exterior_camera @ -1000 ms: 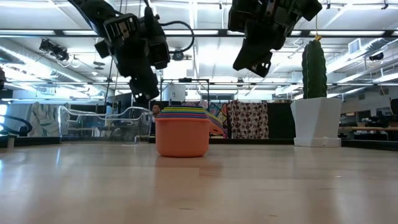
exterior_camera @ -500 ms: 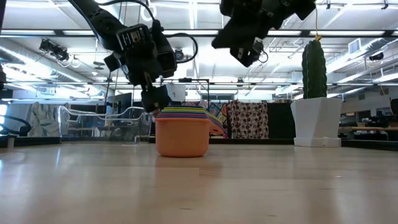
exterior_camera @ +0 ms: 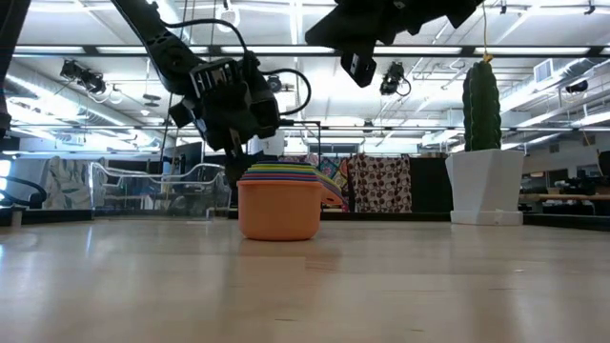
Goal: Nest measuring cups in basket
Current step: Put the stacked nesting measuring cups into the transparent bin
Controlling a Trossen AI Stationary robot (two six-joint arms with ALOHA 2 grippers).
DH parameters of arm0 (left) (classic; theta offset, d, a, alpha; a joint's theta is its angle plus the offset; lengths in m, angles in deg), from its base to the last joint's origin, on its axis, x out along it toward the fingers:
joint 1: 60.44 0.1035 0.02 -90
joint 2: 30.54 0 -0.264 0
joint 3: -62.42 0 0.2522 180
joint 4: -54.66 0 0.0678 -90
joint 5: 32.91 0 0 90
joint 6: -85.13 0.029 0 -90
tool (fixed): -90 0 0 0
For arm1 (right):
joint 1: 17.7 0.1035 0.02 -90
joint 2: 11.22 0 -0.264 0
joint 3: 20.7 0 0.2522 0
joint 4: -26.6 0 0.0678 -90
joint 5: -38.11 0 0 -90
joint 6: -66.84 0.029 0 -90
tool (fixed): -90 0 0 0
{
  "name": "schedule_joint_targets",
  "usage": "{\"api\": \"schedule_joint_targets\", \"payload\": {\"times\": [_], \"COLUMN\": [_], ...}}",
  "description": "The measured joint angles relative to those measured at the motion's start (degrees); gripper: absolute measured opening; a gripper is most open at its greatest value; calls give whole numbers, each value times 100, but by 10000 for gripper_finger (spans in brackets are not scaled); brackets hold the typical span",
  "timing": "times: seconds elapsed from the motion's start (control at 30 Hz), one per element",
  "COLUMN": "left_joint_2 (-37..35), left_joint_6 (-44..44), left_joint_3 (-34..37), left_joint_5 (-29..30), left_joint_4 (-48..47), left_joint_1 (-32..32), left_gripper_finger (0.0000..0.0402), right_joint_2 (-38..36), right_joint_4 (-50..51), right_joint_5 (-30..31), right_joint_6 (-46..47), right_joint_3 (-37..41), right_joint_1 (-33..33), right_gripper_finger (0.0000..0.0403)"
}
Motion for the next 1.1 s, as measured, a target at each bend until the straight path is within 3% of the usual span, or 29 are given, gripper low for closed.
{"api": "schedule_joint_targets", "payload": {"times": [0.27, 1.1], "left_joint_2": [268, 462], "left_joint_6": [-215, -279], "left_joint_3": [-7, 0], "left_joint_5": [-97, 224], "left_joint_4": [670, 762], "left_joint_1": [-6, -162], "left_gripper_finger": [312, 312], "right_joint_2": [0, 0], "right_joint_4": [-61, -100], "right_joint_5": [0, 0], "right_joint_6": [1, 2], "right_joint_3": [0, 0], "right_joint_1": [0, 1], "right_gripper_finger": [16, 16]}}
